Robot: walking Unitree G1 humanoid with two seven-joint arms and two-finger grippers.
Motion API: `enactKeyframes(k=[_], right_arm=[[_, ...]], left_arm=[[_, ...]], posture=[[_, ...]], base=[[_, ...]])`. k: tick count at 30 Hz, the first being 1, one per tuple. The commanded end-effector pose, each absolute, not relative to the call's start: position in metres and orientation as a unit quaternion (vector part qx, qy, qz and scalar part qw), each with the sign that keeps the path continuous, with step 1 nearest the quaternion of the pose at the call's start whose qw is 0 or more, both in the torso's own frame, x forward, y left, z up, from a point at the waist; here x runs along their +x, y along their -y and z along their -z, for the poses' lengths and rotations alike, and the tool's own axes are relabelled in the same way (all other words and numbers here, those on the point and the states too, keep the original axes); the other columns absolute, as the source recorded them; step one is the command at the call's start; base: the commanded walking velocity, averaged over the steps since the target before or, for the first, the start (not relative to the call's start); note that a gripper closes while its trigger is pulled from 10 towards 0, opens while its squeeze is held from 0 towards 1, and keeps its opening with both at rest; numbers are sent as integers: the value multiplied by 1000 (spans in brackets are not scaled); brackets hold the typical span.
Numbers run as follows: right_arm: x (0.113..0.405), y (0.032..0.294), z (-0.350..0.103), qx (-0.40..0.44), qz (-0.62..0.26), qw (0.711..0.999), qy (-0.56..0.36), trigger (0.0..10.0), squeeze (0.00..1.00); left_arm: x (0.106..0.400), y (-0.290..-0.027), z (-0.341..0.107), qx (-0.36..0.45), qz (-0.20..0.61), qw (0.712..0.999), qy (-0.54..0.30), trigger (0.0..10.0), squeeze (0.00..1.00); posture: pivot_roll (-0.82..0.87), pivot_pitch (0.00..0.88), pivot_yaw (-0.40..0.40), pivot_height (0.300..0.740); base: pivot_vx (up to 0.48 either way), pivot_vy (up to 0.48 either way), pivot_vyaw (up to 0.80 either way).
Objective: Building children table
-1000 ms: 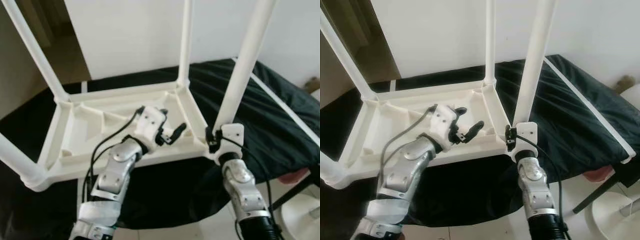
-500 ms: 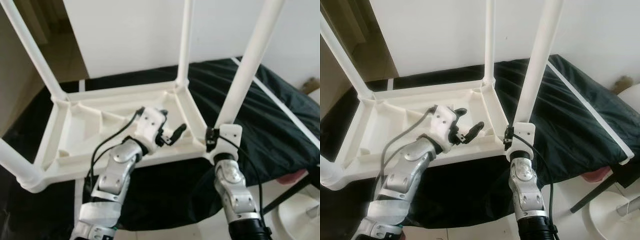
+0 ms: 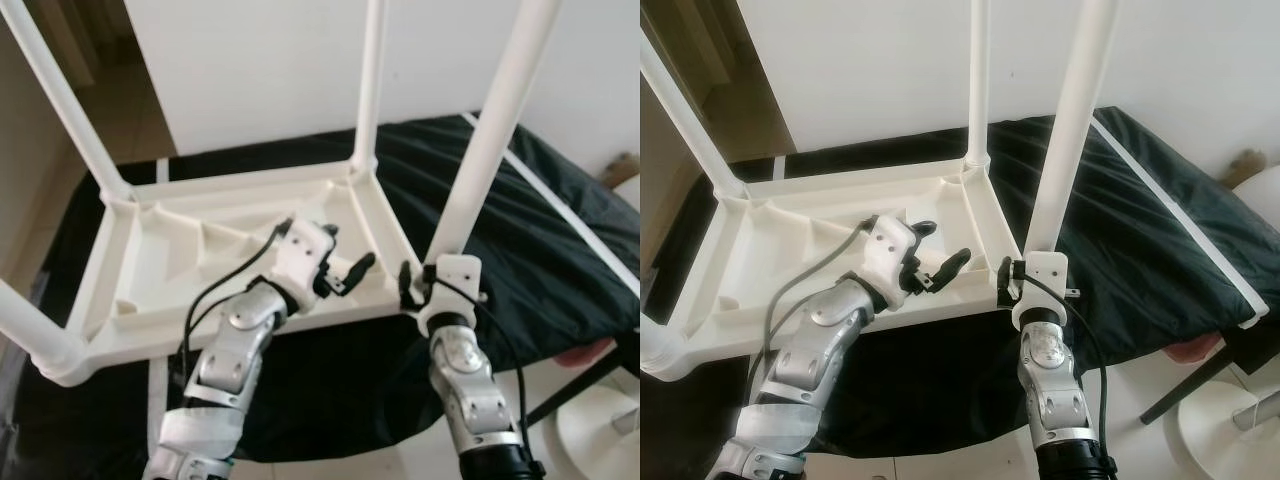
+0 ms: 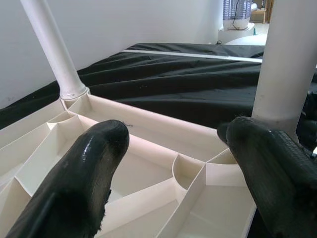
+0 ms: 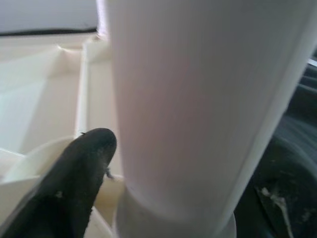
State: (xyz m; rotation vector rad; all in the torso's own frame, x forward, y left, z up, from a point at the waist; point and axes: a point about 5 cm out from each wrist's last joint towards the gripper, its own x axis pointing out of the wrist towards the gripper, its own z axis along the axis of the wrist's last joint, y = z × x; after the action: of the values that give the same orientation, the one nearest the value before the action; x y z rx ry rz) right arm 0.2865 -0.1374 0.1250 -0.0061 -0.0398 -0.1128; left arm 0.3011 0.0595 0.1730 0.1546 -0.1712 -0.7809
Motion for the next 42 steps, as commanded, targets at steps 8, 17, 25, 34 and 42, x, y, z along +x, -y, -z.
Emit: enactKeyframes(k=[8,17,25,34,42], right_arm=[[285,154,-130,11,-20,999,46,10000,1000],[301,157,-143,-23,-182,982,50,10000,0],[308,164,-137,-51,-226,972,30,6510,0],[307,173,-134,-55,-240,969,20,0,0],[302,175,-126,-58,-235,970,9,0,0]], left_arm=[[300,-61,-176,77,375,919,93,10000,0],[295,-54,-175,81,393,911,97,10000,0],[295,-56,-175,84,391,911,97,10000,0],[293,-56,-175,83,391,912,96,10000,0],[292,-55,-175,83,394,910,96,10000,0]], posture=[[-24,0,35,740],[-16,0,26,740],[-3,0,22,740],[1,0,20,740],[-5,0,27,740]], base=[[0,0,0],[0,0,0],[0,0,0],[0,0,0],[0,0,0]])
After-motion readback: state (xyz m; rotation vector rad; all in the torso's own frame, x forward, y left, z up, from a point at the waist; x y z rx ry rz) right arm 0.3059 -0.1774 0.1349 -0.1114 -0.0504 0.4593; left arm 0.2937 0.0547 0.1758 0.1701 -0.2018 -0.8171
